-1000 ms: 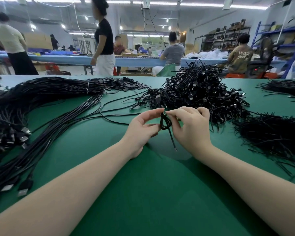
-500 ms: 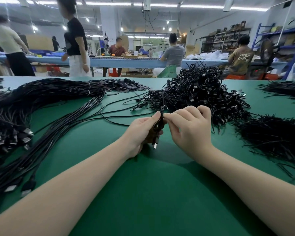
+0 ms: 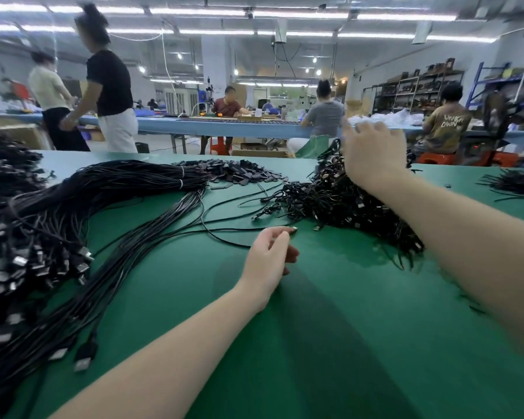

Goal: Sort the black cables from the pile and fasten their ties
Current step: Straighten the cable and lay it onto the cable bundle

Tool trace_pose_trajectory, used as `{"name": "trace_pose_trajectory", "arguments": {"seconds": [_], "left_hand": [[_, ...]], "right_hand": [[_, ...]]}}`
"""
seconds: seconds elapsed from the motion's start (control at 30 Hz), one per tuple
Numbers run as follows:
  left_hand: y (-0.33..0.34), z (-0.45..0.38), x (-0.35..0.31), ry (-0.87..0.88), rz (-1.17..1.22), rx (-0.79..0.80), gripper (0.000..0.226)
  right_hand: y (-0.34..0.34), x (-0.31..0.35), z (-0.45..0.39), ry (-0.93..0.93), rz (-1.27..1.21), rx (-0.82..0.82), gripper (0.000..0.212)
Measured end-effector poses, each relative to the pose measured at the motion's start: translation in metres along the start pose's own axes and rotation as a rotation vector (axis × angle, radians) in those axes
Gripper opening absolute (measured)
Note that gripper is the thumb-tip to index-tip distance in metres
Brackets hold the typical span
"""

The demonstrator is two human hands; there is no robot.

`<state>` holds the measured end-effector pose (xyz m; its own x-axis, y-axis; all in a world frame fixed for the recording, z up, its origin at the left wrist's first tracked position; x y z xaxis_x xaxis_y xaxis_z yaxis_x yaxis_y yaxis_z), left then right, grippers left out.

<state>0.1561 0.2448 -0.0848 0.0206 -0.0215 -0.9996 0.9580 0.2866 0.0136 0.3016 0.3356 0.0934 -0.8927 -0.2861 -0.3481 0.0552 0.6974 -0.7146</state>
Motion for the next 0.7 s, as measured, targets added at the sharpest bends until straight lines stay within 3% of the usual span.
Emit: {"name": "trace_pose_trajectory", "arguments": {"seconds": [0.07,0.13,0.3,0.4,0.47,0.53,0.6,0.7], "left_hand": [[-0.010,0.000,-0.009,0.108,-0.160,-0.118,0.019],[-0.027,-0.010,-0.023,0.144,-0.380,-0.197,0.023],[-0.109,-0.028,-0.052,-0.112,-1.536,-0.311,0.041],[-0.165,-0.010,-0.064,-0.306,-1.891,-0.347,0.034],[-0.198,0.002,-0.063,-0.540,-1.959,-0.223,0.031],[-0.224,0.013,-0.054,-0.788,-1.782,-0.113,0.036],[-0.239,0.019,-0.050,-0.815,-1.575,-0.101,0.035],[-0.247,0.028,-0.050,-0.789,-1.469,-0.092,0.028]], "right_hand": [[0.025,-0.007,-0.003,0.166,-0.139,0.328,0.068],[0.042,0.027,0.011,0.026,-0.198,0.429,0.054],[0.086,0.096,0.106,-0.050,-0.492,0.487,0.043],[0.094,0.093,0.133,0.035,-0.619,0.334,0.034],[0.092,0.092,0.133,0.027,-0.630,0.296,0.031],[0.091,0.094,0.131,0.010,-0.617,0.291,0.031],[0.090,0.095,0.131,0.014,-0.624,0.289,0.031],[0.089,0.094,0.133,0.019,-0.638,0.284,0.031]]}}
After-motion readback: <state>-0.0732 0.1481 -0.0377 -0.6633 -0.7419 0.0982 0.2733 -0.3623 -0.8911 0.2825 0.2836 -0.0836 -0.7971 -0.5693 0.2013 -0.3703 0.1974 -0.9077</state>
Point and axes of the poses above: each hand's wrist, its own z-axis away from the middle knuckle, its own y-axis out of the palm, x = y × z, the point moved 6 cm from there along -z, towards the middle knuckle, and after that the axes turned 10 degrees about -y, right-handed, at the moved point
